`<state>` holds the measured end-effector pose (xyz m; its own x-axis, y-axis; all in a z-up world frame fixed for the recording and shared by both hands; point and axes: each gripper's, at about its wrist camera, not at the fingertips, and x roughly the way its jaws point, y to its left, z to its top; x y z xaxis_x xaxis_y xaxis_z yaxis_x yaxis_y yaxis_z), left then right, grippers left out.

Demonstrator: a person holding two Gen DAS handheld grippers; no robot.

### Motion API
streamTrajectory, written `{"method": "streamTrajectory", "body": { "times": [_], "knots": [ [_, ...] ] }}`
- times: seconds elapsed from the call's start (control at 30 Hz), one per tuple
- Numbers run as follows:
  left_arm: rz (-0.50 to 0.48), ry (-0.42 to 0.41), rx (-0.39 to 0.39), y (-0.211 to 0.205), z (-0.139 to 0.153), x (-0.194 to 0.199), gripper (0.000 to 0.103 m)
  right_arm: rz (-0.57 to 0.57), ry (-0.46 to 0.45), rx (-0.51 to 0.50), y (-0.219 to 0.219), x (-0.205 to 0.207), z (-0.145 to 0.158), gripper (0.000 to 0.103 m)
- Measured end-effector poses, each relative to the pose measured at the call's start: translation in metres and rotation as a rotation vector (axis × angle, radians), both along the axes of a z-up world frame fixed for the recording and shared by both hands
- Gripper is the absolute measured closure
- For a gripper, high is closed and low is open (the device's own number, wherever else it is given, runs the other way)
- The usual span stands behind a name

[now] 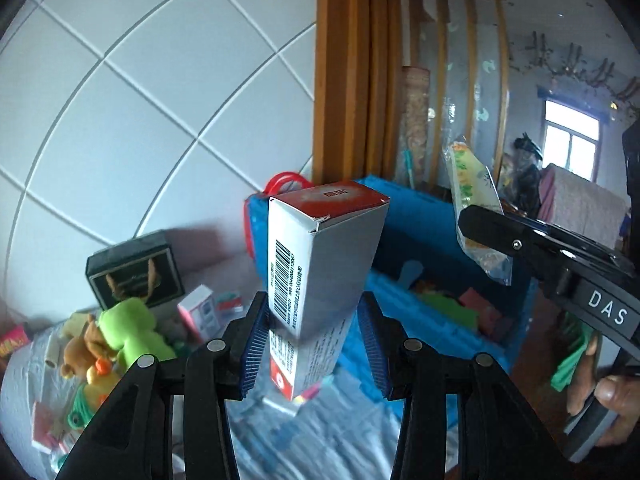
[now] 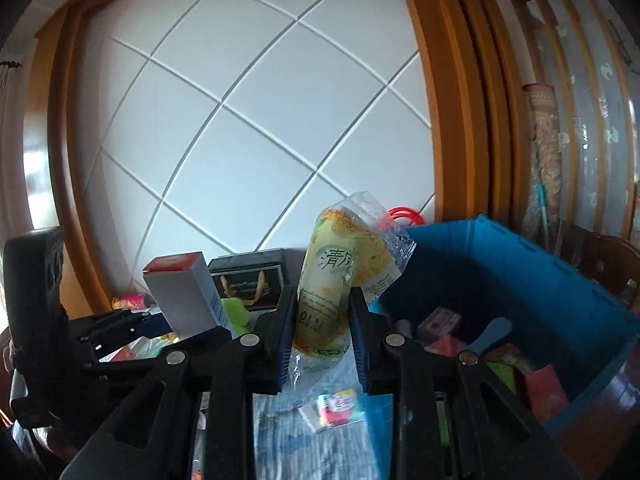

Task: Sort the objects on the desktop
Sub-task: 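Carry the white box and yellow bag into the blue crate and release both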

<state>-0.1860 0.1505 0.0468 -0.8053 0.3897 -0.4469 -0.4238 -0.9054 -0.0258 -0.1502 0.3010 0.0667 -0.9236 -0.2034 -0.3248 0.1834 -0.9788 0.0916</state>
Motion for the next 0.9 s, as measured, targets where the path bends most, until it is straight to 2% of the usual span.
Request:
{"method": "streamTrajectory", "body": {
  "times": [0.13,0.3,0.37,0.4,0.43,0.5,0.53,0.7,0.9],
  "knots": [
    [-0.030,-0.011,0.003,0.075,0.019,-0.028,0.059,-0.065,-0.008,0.020,0.070,-0.017,0.014,0.078],
    [-0.030,-0.045,-0.055,0.159,0.026,-0.068,0.057,-0.160,-0.110,0.011,0.152,-0.064,0.004,0.077],
    [0.000,-0.040,-0.067,0.181,0.029,-0.080,0.042,-0.193,-0.131,-0.009,0.178,-0.076,0.002,0.074],
    [0.017,-0.036,-0.073,0.191,0.032,-0.086,0.022,-0.199,-0.147,-0.020,0.188,-0.081,0.001,0.071],
    [0.031,-0.032,-0.078,0.198,0.035,-0.090,0.018,-0.206,-0.160,-0.031,0.198,-0.086,0.001,0.064],
    [0.052,-0.026,-0.080,0.208,0.039,-0.095,0.018,-0.225,-0.157,-0.050,0.214,-0.089,0.000,0.056],
    [0.057,-0.026,-0.075,0.210,0.041,-0.095,0.018,-0.229,-0.154,-0.055,0.219,-0.089,-0.001,0.049],
    [0.095,-0.007,-0.062,0.212,0.046,-0.085,0.018,-0.199,-0.095,-0.085,0.231,-0.073,0.002,0.048],
    [0.161,0.027,-0.071,0.190,0.039,-0.058,0.018,-0.137,-0.034,-0.128,0.224,-0.048,0.004,0.048]
  ]
}}
